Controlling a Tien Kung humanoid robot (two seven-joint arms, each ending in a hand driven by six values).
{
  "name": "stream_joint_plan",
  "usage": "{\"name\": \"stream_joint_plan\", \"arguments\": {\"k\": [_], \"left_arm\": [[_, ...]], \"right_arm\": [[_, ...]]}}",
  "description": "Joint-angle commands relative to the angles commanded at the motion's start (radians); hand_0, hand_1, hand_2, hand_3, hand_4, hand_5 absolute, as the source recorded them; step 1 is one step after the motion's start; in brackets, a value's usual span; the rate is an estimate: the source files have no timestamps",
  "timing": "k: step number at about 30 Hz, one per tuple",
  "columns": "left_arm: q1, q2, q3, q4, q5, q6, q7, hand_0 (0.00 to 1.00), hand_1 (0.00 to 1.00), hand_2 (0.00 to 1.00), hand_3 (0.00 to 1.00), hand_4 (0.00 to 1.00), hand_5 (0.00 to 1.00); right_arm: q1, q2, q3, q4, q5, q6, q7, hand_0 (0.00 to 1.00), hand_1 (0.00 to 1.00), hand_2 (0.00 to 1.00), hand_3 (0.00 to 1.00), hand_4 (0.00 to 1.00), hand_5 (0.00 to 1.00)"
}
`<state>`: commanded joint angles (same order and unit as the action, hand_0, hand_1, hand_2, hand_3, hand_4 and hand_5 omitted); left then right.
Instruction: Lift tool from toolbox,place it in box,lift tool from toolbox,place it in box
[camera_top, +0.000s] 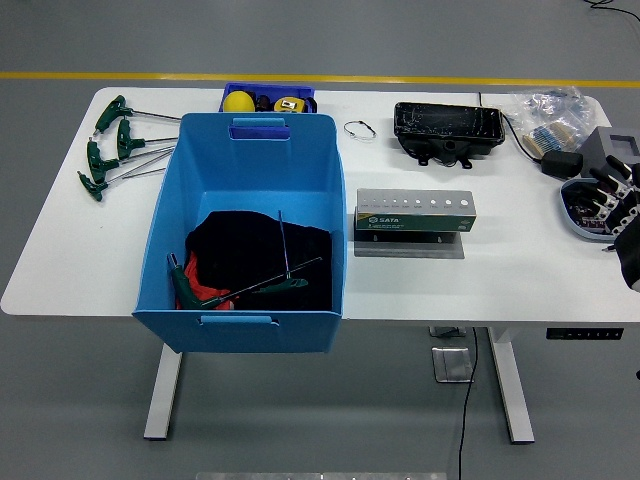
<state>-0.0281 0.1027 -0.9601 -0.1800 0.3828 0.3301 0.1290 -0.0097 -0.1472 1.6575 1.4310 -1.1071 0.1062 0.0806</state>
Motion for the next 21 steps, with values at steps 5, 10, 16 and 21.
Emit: {"name": "stream_joint_plan", "arguments": {"k": [5, 10, 16, 21], "left_arm": [[0.002, 0.003, 0.009, 0.0, -0.004, -0.001, 0.003, 0.629, 0.626, 0.702, 0.796, 0.858, 0.78], [0.001, 0.007, 0.018, 0.0, 0.0, -0.004, 0.007, 0.629, 0.626, 0.702, 0.796, 0.858, 0.78], [-0.002, 0.008, 0.022, 0.0, 0.008, -0.003, 0.009, 0.631, 0.626, 0.701, 0.796, 0.859, 0.776], [-0.005, 0.008, 0.024, 0.0, 0.012, -0.004, 0.007, 0.632, 0.627, 0.707, 0.796, 0.86, 0.776]], "right_arm": [[0.0, 0.004, 0.006, -0.001, -0.007, 0.013, -0.006, 0.803, 0.758, 0.843, 0.879, 0.998, 0.935], [0.001, 0.005, 0.012, -0.002, -0.016, 0.028, -0.014, 0.803, 0.758, 0.843, 0.879, 0.998, 0.935], [0.0, 0.006, 0.016, -0.004, -0.026, 0.038, -0.021, 0.803, 0.757, 0.842, 0.864, 0.998, 0.934], [-0.002, 0.005, 0.018, -0.005, -0.03, 0.041, -0.023, 0.804, 0.756, 0.841, 0.857, 0.998, 0.933]]}}
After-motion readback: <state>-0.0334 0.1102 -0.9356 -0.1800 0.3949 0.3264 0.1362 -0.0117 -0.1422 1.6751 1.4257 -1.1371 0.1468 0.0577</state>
